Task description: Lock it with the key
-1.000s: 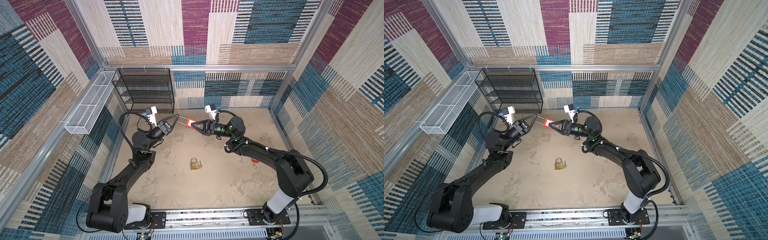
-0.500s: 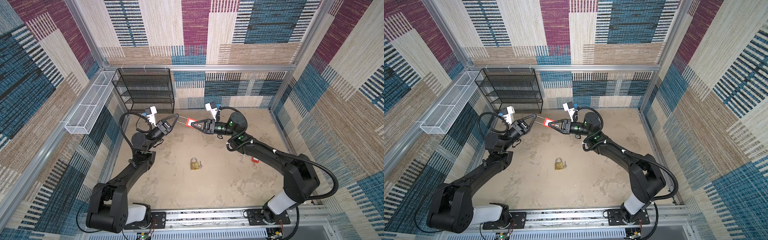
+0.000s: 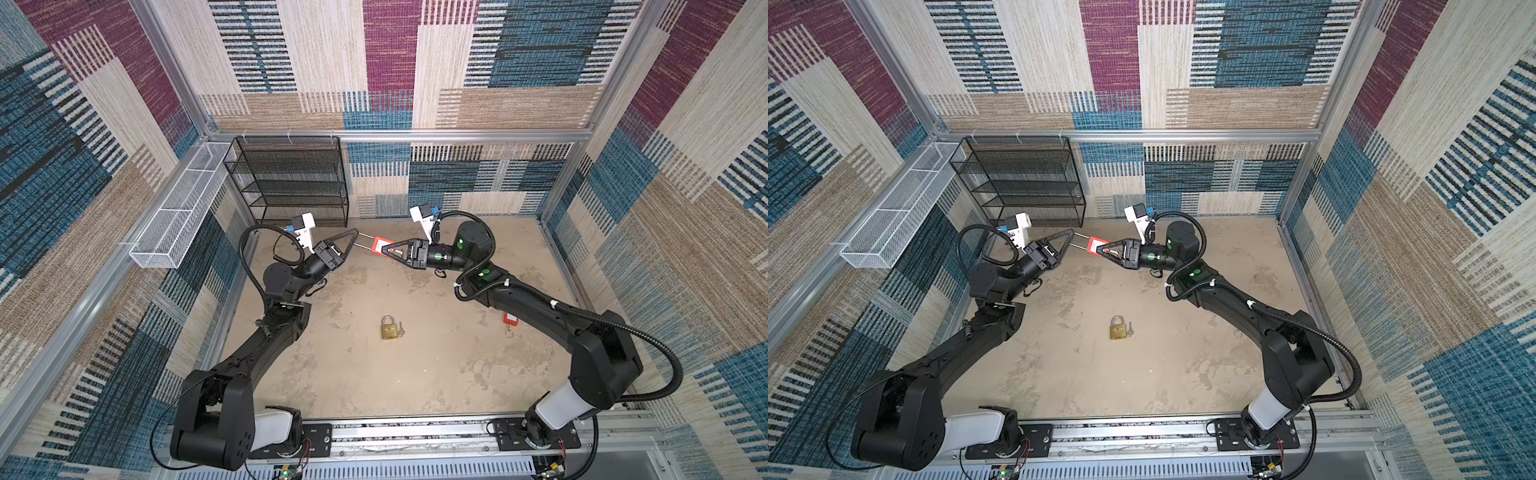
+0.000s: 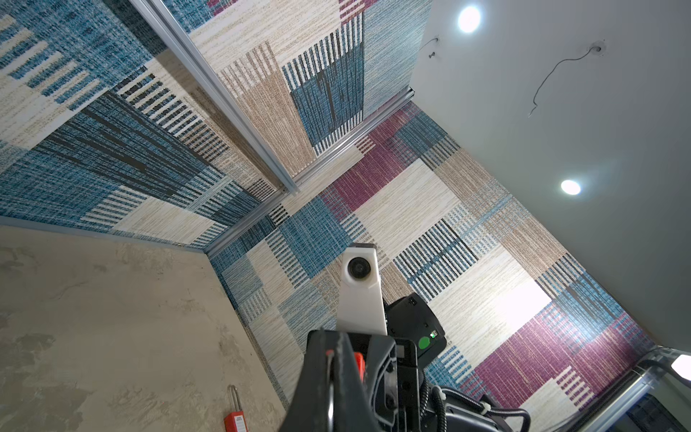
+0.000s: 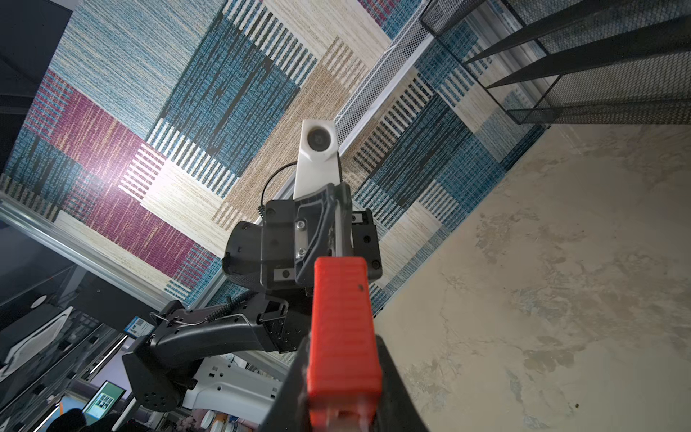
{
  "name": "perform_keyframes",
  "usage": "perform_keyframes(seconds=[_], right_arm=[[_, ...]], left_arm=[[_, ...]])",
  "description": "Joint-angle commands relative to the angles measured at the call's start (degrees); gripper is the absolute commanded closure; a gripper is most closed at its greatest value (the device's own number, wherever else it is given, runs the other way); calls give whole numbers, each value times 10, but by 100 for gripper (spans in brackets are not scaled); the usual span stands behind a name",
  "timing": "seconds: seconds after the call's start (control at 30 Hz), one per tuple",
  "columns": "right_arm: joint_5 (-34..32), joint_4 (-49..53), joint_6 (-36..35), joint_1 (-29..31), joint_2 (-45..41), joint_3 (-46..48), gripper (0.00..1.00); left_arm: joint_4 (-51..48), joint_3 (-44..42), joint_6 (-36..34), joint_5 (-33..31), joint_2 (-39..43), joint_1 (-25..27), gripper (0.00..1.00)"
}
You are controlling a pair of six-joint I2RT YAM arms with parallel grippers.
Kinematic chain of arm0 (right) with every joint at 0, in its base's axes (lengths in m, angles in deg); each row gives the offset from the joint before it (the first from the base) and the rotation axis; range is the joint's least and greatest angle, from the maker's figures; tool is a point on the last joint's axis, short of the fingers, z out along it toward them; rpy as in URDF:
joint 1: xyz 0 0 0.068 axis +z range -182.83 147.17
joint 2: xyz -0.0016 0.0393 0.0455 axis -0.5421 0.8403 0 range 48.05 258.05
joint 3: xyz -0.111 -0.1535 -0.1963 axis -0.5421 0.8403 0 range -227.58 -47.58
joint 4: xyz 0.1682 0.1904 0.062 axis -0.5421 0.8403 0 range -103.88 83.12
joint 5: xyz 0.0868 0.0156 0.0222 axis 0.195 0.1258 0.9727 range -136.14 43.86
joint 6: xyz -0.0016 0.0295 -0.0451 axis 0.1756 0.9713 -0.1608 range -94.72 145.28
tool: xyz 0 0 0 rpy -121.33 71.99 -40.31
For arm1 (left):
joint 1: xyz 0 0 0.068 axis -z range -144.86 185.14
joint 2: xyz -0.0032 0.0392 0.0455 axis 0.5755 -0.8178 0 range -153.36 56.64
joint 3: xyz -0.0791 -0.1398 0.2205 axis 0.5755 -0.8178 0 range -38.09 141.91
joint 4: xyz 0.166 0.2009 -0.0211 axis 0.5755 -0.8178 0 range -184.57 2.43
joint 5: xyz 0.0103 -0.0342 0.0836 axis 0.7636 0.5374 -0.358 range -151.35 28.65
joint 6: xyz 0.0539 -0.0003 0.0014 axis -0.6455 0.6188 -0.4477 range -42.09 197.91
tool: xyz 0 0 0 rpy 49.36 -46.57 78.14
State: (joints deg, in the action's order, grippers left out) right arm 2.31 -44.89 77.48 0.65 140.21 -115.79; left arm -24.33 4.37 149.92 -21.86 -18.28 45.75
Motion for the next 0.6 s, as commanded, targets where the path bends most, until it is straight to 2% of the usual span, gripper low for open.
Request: perform_keyframes(seconds=[0.0, 0.17, 0.57], right_arm=[[27, -151, 78, 2, 14, 11, 99], [22, -182, 108, 3, 17, 12, 99], [27, -171, 118, 4, 38, -12, 100]], left_arm=[[-3, 6, 1, 44, -8, 9, 100], [6, -6, -8, 55, -6, 13, 100], [-48, 6, -48, 66, -12, 34, 100]])
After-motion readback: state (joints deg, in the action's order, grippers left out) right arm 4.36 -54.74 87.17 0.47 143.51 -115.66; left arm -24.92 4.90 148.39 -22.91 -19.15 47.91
